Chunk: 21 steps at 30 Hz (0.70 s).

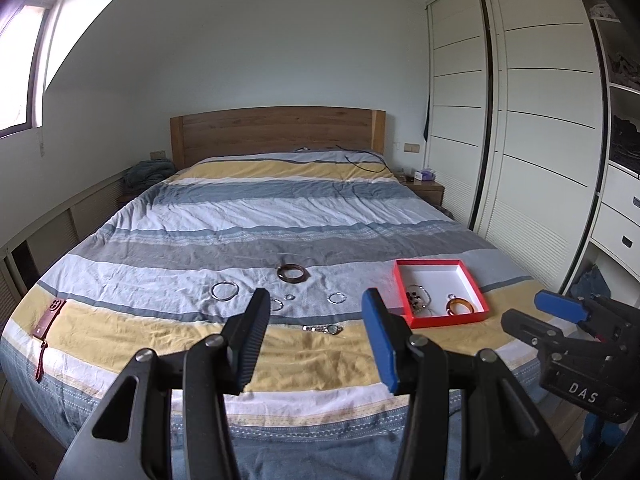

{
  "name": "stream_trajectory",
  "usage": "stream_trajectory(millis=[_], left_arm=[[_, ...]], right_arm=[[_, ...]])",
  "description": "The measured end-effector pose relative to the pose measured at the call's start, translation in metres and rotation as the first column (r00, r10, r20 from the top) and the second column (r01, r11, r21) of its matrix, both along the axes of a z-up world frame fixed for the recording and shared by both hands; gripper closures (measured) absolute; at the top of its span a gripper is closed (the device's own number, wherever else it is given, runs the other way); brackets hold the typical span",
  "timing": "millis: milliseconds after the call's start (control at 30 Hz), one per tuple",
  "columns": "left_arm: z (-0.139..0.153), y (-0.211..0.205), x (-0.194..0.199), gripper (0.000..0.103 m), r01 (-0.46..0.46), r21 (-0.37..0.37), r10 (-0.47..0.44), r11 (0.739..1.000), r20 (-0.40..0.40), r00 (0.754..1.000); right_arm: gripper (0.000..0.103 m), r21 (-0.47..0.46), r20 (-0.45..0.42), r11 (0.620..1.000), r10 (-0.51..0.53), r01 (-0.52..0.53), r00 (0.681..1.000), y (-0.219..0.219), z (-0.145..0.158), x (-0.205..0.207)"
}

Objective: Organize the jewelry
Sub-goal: 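Withdraw both tools from the box toward the remaining jewelry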

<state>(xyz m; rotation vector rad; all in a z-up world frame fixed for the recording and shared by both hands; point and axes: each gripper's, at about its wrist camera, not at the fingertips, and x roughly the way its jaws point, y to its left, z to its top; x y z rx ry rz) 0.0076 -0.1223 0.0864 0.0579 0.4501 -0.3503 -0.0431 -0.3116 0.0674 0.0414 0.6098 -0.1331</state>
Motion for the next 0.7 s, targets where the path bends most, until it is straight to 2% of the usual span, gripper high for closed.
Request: stream_trajectory(millis=[433, 700], left_arm=[[-0.027, 0.012, 0.03, 0.057, -0.058, 0.008, 0.059, 0.998, -0.055, 0.997], [-0.055, 0.008, 0.06, 0.057, -0.071, 0.032, 0.075, 0.997, -0.131, 0.989]], right_arm=[[0.047, 0.002, -0.055, 0.999, 0.047, -0.047, 0.997, 0.012, -0.019, 0.027], [0.046, 0.024, -0.117, 0.998, 0.058, -0.055, 0.991, 0.008, -0.044, 0.056]])
